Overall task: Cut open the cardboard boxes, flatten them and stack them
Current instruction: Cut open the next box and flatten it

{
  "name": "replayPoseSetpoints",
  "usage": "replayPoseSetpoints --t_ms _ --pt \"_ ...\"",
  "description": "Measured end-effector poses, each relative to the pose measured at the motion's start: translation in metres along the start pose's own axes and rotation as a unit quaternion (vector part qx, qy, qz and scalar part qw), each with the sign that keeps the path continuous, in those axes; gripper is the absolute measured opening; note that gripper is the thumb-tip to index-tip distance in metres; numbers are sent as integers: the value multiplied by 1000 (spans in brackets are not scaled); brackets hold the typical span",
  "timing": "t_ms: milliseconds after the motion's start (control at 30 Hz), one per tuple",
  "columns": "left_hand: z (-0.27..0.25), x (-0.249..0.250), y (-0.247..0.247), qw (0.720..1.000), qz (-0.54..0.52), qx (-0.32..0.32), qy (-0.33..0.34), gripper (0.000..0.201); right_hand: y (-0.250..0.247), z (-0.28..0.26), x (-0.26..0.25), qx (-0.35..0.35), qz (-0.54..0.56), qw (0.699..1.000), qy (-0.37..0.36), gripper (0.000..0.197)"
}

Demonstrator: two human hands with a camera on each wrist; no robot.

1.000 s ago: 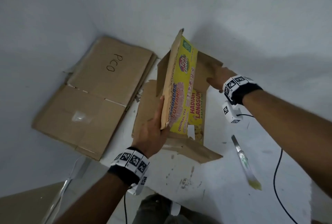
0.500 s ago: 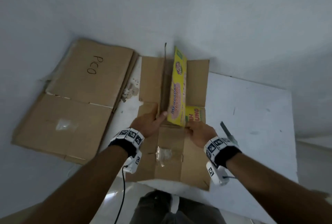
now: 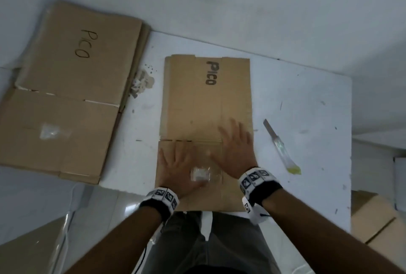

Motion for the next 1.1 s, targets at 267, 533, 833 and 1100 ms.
replayPoseSetpoints --t_ms 267,533,833,1100 --pt "5 -22 57 995 45 -84 -6 145 107 -8 33 -185 -83 977 -62 139" --pt "88 -20 -70 998 -2 61 -32 106 6 78 44 2 -19 999 32 83" --pt "254 -34 -80 996 48 65 36 111 21 235 84 -86 -99 991 -5 110" --pt "262 -35 -79 999 35 28 21 111 22 240 86 -89 -94 992 -6 109"
Point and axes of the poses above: each hand's wrist, its own z-axis towards the middle knuckle, its own y-axis out of the palm, x = y × z, the point moved 10 cm from there along z, towards the middle knuckle, and after that the axes turned 6 degrees about -z, right-handed, at the moved point
